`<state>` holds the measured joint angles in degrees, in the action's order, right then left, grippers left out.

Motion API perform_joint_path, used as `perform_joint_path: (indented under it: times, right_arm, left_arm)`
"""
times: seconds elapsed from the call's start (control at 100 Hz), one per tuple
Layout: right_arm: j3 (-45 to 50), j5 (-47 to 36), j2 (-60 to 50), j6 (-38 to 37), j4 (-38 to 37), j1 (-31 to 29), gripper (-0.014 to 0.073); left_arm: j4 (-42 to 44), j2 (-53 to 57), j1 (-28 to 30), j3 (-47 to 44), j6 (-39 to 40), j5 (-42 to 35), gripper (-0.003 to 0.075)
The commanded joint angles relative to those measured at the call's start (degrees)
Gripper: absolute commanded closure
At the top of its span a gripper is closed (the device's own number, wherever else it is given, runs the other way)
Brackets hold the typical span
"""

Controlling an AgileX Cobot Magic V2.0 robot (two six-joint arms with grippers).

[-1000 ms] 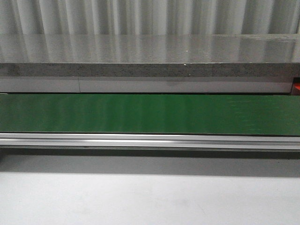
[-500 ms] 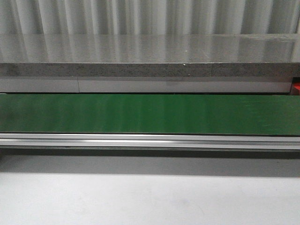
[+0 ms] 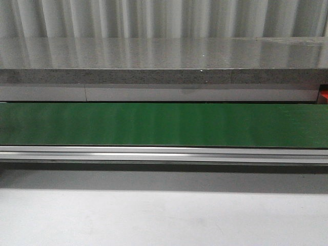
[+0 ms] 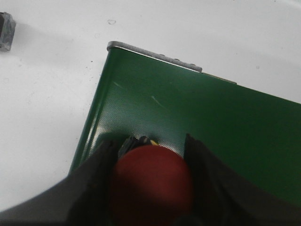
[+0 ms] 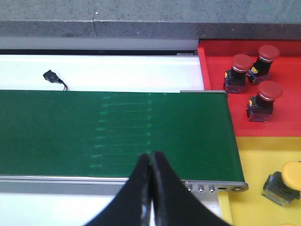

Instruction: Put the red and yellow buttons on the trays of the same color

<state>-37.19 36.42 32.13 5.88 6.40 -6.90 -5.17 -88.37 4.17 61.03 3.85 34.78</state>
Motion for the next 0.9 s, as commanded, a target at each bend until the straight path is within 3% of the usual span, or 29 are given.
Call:
perform_joint_path:
  times: [0.0,0.13,0.23,0.56,0.89]
  right_arm:
    - [-1.6,-3.6,-0.1,0.5,-0.1,0.1,0.0662]
    - [-1.6,-3.6,-0.1,0.5,-0.1,0.1,0.0662]
    - [-1.6,-3.6,-0.1,0.5,-0.1,0.1,0.0662]
    - [-1.6,-3.6,-0.1,0.5,-0.1,0.1,0.0662]
    - [-1.6,-3.6,-0.1,0.5,-0.1,0.1,0.0662]
  left_arm:
    - [-0.3,1.8,-0.3,1.4,-0.4,-2.5,0.0482]
    - [-0.3,1.8,-0.3,1.4,-0.9,-1.7,0.0189]
    - [-0.6,2.2,-0.4,1.8,-0.9,-1.1,0.0083]
    - [3.3,6.2,1.2,7.8,-1.1,-3.0,0.0081]
    - [3.5,-2.6,12.5,9.1,-1.1,-6.0,0.0081]
